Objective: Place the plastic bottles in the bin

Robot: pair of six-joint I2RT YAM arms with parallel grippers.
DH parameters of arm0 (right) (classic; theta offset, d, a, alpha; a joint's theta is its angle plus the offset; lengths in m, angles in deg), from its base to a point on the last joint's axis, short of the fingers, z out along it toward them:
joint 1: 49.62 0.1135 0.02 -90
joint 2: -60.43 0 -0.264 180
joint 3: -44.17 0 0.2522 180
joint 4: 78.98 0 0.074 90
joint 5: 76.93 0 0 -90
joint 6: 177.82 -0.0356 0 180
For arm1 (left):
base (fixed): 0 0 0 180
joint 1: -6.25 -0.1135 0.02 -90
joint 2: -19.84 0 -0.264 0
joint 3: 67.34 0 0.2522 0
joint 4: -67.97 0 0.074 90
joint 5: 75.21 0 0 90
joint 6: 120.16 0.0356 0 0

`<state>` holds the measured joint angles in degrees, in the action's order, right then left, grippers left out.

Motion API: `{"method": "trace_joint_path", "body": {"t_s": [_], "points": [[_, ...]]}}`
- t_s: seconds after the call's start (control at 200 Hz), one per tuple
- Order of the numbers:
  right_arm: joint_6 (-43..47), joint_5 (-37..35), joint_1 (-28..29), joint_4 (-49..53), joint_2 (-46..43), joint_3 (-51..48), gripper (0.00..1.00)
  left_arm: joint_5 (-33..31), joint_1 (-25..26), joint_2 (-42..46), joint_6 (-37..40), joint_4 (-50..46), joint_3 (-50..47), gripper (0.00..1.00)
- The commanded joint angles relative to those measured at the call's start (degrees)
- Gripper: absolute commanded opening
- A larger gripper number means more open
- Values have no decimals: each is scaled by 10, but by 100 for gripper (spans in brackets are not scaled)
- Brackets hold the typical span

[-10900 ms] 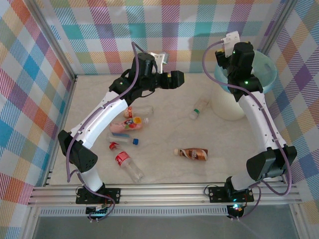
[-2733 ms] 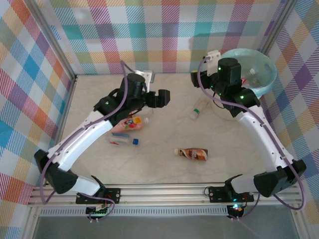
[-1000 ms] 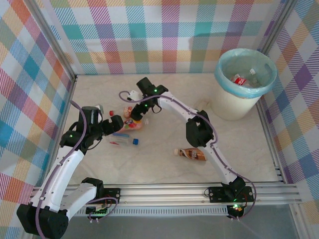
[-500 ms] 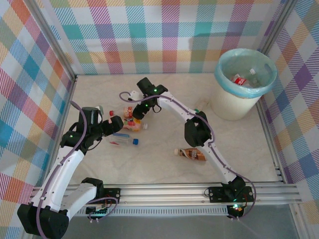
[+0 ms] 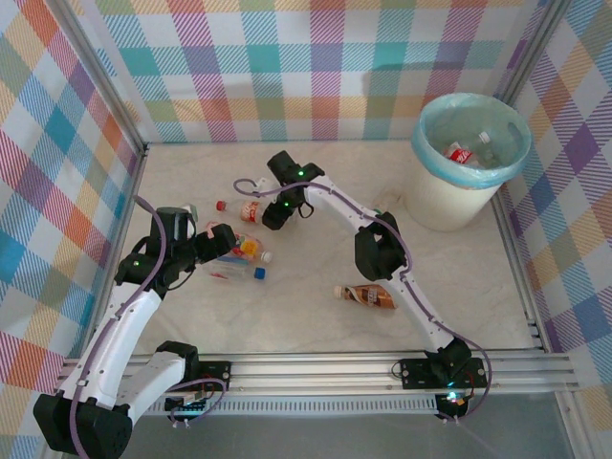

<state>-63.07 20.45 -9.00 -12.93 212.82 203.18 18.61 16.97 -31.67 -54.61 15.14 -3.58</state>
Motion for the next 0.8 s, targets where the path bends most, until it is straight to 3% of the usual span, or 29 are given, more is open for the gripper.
{"method": "trace_joint_path", "body": {"t_s": [0.0,0.325,0.795], "points": [[10,-5,-6,12,-30,-20,67,-2,-10,10,1,-8,0,95],[-27,0,-13,7,-89,-56,56,1,-10,6,4,-17,21,95],[-115,-19,-42,-120,-363,-233,53,40,-8,-62,10,1,168,90]]}}
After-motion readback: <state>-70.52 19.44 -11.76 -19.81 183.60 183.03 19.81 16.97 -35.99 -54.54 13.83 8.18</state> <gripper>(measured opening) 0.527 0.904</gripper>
